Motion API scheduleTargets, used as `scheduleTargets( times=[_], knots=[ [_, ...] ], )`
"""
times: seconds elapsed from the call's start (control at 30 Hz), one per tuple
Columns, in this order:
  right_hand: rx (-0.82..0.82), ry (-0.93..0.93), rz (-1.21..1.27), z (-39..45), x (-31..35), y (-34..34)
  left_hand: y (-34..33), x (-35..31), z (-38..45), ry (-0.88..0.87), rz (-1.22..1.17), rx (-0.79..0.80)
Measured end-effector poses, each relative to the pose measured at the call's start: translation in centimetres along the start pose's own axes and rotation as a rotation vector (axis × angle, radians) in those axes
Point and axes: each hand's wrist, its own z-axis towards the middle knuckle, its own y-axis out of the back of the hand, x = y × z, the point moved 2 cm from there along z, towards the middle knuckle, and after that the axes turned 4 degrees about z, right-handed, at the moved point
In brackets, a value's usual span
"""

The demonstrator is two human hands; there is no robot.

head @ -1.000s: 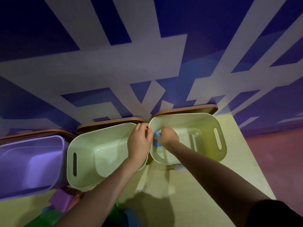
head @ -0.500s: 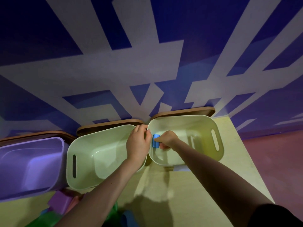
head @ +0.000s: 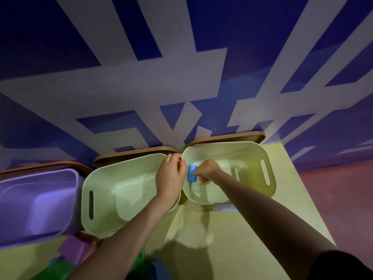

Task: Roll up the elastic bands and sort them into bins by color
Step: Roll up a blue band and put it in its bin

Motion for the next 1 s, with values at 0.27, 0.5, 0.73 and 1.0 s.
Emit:
scheduleTargets(
  times=[0.27, 0.5, 0.73, 1.0],
  knots=[
    [-0.082, 0.005, 0.033, -0.2, 0.5, -0.9, -0.2, 0.1, 0.0, -0.002, -0.005, -0.003],
    [-0.267, 0.102, -0.038, -0.7, 0.2, -0.9, 0.0, -0.1, 0.0, -0.013, -0.007, 0.003],
    [-0.218, 0.102, -0.021, -0.5, 0.4, -1.1, 0.0, -0.1, 0.0, -0.017, -0.007, 0.012],
    [-0.034, 0.052, 0.272, -0.6, 0.2, -1.1, 0.0, -0.1, 0.1, -0.005, -0.009, 0.012]
  ],
)
